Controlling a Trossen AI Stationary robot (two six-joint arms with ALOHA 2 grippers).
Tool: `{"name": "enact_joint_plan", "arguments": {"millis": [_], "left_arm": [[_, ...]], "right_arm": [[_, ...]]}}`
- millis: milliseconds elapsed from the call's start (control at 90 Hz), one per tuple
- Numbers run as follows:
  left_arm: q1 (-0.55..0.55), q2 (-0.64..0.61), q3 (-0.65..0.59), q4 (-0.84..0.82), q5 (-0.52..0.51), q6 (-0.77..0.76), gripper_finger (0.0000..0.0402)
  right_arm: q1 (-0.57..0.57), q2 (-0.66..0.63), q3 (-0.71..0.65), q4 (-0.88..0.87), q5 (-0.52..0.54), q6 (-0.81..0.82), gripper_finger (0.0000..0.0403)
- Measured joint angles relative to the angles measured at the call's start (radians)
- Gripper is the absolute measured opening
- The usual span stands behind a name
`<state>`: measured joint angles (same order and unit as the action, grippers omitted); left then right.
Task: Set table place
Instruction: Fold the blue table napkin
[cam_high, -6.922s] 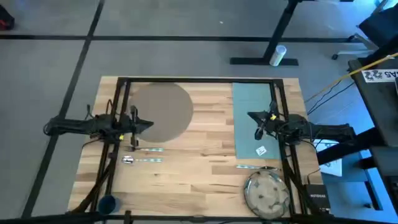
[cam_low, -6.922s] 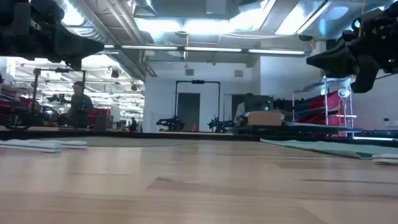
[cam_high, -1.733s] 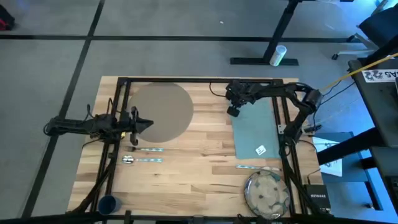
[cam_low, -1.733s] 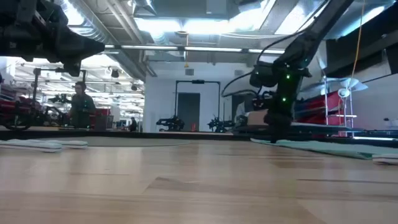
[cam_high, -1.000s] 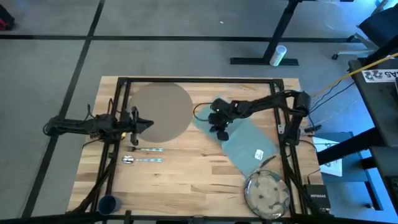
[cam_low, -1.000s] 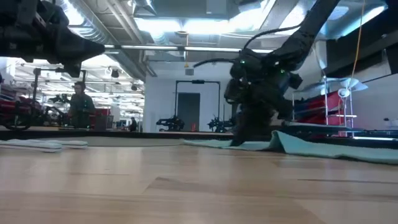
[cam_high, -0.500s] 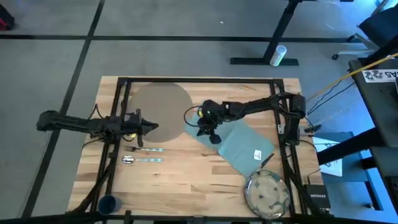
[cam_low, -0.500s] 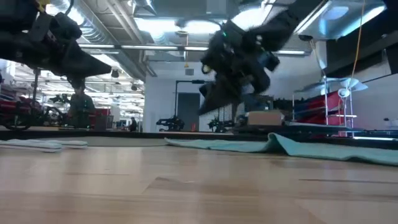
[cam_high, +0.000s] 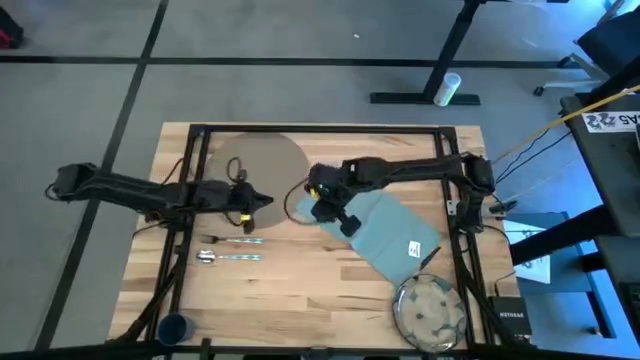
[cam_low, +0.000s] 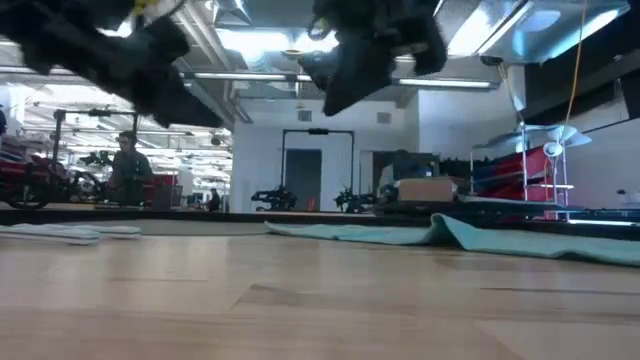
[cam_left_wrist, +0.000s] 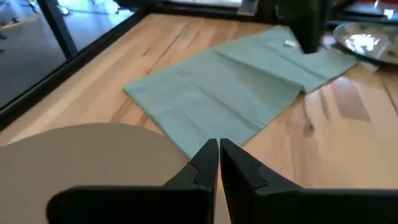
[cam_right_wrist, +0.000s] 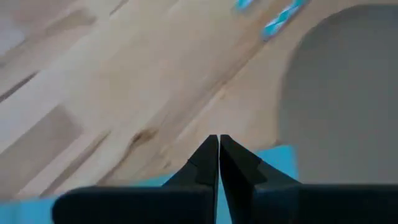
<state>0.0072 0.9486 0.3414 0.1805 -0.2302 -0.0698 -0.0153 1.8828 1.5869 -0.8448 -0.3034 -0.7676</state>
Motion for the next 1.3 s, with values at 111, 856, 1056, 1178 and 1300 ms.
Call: {"name": "enact_joint_plan", "arguments": {"millis": [111,856,1056,1178,1300], "left_arm": [[0.039,0.111,0.053,0.029,0.067,0.021,0.0000],[0.207,0.722,0.490,-0.024,0.250,0.260,0.0000],[0.222,0.842,0.584,-0.028,0.250,0.303,0.0000],[0.223,0.915,0.639,-0.039,0.251,0.316,0.0000],[0.223,0.975,0.676,-0.041,0.256,0.314,0.0000]], "right_arm": [[0.060,0.000,0.009,-0.117,0.065,0.006,0.0000],[0.255,-0.081,-0.391,-0.453,0.287,0.506,0.0000],[0.251,-0.258,-0.659,-0.267,0.232,0.670,0.0000],[0.251,-0.362,-0.770,-0.159,0.195,0.754,0.0000],[0.251,-0.436,-0.843,-0.078,0.171,0.818,0.0000]]}}
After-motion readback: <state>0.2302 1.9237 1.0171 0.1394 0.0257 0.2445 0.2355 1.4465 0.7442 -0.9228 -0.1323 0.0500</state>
